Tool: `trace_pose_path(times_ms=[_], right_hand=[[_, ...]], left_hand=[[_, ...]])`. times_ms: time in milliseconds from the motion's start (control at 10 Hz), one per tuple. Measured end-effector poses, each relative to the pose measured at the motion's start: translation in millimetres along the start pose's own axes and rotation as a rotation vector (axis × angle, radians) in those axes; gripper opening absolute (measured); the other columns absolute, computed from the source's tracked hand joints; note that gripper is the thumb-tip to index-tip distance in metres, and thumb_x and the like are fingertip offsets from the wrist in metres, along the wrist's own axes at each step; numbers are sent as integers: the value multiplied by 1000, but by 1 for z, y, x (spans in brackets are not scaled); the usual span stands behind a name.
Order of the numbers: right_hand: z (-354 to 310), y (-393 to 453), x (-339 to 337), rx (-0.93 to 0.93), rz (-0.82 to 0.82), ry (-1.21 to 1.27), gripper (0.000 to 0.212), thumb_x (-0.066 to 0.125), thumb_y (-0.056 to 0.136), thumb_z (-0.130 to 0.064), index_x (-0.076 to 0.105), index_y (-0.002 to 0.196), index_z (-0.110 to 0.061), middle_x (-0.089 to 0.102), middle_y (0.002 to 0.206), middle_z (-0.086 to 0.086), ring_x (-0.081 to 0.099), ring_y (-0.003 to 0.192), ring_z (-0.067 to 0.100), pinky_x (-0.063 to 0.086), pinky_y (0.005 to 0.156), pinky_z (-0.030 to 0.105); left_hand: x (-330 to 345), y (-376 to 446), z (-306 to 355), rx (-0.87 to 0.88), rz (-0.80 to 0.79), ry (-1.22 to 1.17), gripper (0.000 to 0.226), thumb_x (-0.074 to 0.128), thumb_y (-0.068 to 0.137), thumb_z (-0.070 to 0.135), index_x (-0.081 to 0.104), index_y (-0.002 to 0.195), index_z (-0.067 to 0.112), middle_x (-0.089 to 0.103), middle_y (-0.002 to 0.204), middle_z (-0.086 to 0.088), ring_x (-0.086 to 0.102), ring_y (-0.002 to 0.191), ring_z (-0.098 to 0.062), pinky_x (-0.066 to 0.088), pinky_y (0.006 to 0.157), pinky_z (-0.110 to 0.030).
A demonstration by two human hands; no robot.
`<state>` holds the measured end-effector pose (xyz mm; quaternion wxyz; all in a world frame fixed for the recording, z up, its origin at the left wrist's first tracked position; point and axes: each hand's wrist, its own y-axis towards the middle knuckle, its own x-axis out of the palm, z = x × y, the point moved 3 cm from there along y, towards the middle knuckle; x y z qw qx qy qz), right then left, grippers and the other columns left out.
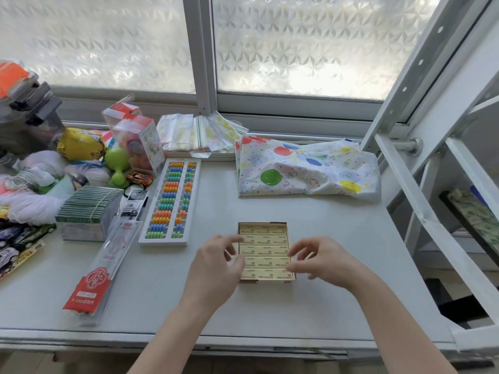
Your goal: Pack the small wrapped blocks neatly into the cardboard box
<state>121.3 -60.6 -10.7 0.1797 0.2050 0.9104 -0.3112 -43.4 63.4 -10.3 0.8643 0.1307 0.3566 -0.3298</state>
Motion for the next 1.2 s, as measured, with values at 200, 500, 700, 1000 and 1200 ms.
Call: trace_pose_path(times_ms=[200,500,700,1000,1200], right_hand=[[25,-11,10,-13,-13,-197,68,81,67,-31,49,126,-28,60,81,-4,56,65,6,48,65,24],[9,-8,20,-220,43,-281,21,70,77,-23,66,97,-29,57,63,-12,49,53,-4,39,54,11],[11,-7,18,-215,84,-269,20,71,77,-24,67,96,-29,53,60,-12,49,52,-5,39,53,11],[13,-7,14,-198,108,-249,21,72,74,-25,67,94,-29,55,60,-11,49,53,-4,40,53,11],[17,-8,15,-136,109,-240,33,73,74,-31,63,105,-29,57,68,-9,51,58,2,49,63,27]], left_hand=[[10,-24,-16,-39,-297,111,38,66,77,42,54,111,29,54,86,11,54,78,-8,48,69,-20],[26,-15,-15,92,-207,124,26,58,84,34,59,111,33,62,94,10,51,82,-9,49,76,-24],[26,-7,-14,104,-208,146,24,55,82,32,61,106,33,61,90,11,53,83,-11,50,75,-27],[24,-6,-15,70,-239,186,22,55,81,33,60,103,33,63,93,10,57,87,-11,53,78,-31],[20,-4,-16,65,-278,210,24,54,82,32,59,106,32,63,96,9,58,89,-13,53,79,-33]])
